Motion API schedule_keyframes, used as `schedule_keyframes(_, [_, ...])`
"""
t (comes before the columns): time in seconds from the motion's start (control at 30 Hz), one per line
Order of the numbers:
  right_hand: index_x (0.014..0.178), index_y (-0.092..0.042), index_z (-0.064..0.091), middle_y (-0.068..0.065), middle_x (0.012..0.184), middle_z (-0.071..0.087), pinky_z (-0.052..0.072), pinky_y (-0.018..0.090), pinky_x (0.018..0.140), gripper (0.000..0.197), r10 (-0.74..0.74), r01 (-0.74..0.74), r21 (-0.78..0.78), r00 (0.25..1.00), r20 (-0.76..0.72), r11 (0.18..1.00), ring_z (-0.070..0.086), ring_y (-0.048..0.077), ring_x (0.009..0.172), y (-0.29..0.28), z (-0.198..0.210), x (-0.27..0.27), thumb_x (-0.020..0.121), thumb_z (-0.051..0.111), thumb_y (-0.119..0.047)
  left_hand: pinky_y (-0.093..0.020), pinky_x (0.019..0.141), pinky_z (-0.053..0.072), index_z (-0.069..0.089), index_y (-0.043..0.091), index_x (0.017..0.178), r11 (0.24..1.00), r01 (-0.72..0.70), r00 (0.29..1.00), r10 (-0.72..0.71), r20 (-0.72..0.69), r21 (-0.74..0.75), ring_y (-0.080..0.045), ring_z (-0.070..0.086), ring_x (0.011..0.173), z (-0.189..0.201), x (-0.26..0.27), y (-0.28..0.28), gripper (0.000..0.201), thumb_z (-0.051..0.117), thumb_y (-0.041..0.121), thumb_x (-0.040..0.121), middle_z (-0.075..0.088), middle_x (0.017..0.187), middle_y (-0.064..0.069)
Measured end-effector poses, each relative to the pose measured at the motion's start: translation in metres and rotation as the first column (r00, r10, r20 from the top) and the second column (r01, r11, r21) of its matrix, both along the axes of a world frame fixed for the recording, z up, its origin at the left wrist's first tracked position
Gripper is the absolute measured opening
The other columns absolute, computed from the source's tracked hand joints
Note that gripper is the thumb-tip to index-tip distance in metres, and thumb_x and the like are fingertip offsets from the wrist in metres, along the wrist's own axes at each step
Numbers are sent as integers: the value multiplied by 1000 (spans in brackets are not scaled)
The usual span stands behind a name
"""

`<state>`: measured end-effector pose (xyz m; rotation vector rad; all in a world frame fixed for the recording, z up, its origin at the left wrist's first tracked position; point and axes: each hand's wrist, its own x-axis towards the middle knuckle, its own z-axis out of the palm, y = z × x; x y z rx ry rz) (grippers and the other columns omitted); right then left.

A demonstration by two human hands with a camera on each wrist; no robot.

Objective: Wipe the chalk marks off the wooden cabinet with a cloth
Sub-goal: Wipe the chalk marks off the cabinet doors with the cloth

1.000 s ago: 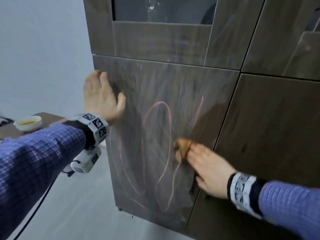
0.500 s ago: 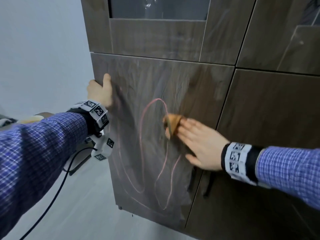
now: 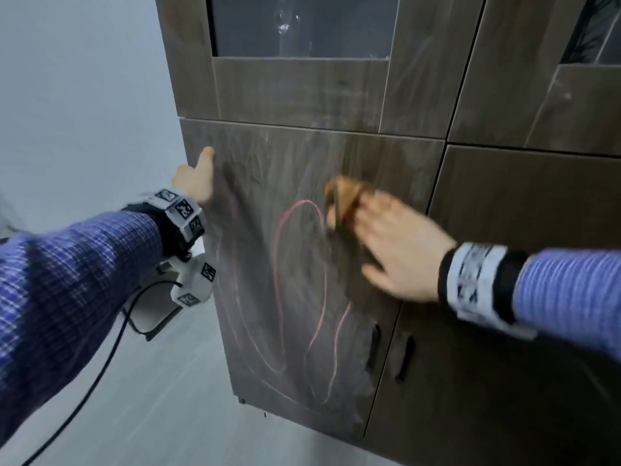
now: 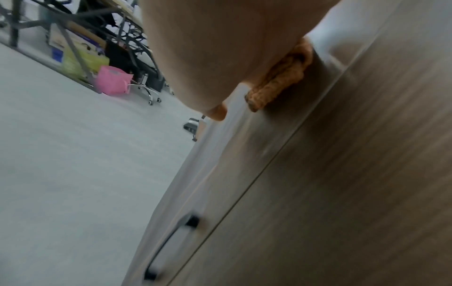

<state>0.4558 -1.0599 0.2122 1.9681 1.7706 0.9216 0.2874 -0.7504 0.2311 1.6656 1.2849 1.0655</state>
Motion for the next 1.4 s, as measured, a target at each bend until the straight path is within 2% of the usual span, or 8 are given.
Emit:
schedule_keyframes(0.17, [150,2,26,23,159,18,8,50,121,87,-50,28,300,996,67,953,8,37,149,-9,73,15,88,38,-57,-41,110,35,54,-3,139,989,-131,989,136,64,-70,-41,52,128,17,8,-10,84,42,66,92,55,140,-26])
schedule_keyframes(0.37, [144,1,42,23,148,41,12,52,120,85,-78,74,-95,996,-32,993,24,40,144,-36,-24,15,86,42,-62,-48,116,31,51,-4,140,976,-187,980,193,42,-113,-42,51,130,11,17,-6,98,35,75,85,55,141,-26])
schedule_keyframes(0.47, [142,1,44,21,149,41,15,50,120,81,6,-6,-105,1000,-5,994,26,37,144,-26,-22,13,88,44,-59,-48,114,32,52,-4,140,980,-183,983,182,-19,-77,-43,51,128,10,14,-9,93,34,72,90,55,139,-28])
schedule_keyframes(0.7, [149,0,33,20,157,27,9,49,121,84,85,-82,273,996,-1,959,15,37,147,58,47,-14,86,43,-55,-49,116,32,50,-3,141,965,-238,961,250,118,-114,-42,49,132,7,22,1,95,43,72,85,54,141,-26])
schedule_keyframes(0.93, [151,4,20,18,161,16,-15,46,119,91,33,-30,-386,999,2,922,3,32,150,37,-94,-28,88,46,-56,-41,111,32,52,-1,138,975,-219,968,222,115,-33,-36,50,129,0,21,2,70,41,57,99,54,140,-21])
schedule_keyframes(1.2, [142,7,39,22,150,37,14,47,121,82,201,-180,264,978,-53,947,24,38,144,106,62,-44,82,46,-48,-49,113,37,35,3,151,996,67,998,-68,17,64,-47,45,132,1,-10,16,54,21,34,110,44,146,-31])
schedule_keyframes(1.33, [146,10,29,26,154,28,8,49,122,88,214,-183,185,963,-165,966,20,40,145,115,10,-47,77,55,-38,-54,112,40,56,8,137,998,69,990,-68,126,-2,-40,56,124,3,-17,14,103,22,80,72,59,135,-23])
schedule_keyframes(1.4, [148,9,24,27,157,21,-10,49,119,85,185,-189,-19,974,-134,982,14,41,146,102,-52,-44,83,53,-36,-54,108,42,60,9,130,998,64,986,-59,156,-24,-38,61,116,6,-18,12,107,22,81,60,64,126,-21])
